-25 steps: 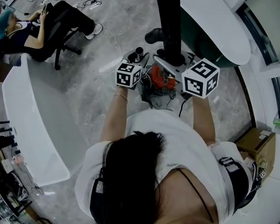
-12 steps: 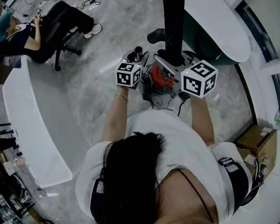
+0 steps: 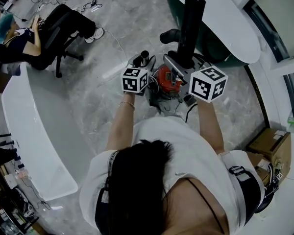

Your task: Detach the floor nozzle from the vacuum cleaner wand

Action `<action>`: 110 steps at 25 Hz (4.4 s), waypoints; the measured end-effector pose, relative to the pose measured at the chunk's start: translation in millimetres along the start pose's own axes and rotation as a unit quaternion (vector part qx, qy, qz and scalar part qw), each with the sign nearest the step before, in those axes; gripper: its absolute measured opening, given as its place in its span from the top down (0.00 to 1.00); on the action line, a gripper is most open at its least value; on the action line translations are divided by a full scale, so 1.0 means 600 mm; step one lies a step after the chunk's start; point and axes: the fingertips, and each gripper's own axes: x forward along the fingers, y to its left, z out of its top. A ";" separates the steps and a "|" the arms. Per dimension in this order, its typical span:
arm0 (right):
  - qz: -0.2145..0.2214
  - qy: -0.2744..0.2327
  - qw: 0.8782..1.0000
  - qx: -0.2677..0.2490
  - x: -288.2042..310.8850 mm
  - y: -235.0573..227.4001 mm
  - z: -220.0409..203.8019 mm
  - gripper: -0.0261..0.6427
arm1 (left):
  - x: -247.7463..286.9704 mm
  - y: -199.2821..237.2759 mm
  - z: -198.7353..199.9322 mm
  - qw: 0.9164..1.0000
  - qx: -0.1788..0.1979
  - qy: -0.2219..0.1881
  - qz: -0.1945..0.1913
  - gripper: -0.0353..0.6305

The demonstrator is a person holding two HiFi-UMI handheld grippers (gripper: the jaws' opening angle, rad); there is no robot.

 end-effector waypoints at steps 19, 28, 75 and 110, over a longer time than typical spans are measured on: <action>-0.046 0.018 0.999 0.007 0.000 -0.021 -0.039 0.81 | -0.085 -0.024 0.049 0.999 0.023 -0.044 -0.012 0.58; -0.069 0.021 0.997 0.010 0.009 -0.020 -0.062 0.81 | -0.156 -0.047 0.106 0.997 0.029 -0.078 -0.002 0.58; -0.218 -0.038 0.972 -0.078 -0.045 0.121 -0.121 0.81 | -0.323 -0.073 0.090 0.993 0.010 -0.071 0.092 0.94; -0.291 -0.039 0.952 -0.093 -0.084 0.236 -0.199 0.81 | -0.421 -0.116 0.022 0.995 0.075 -0.045 0.049 0.94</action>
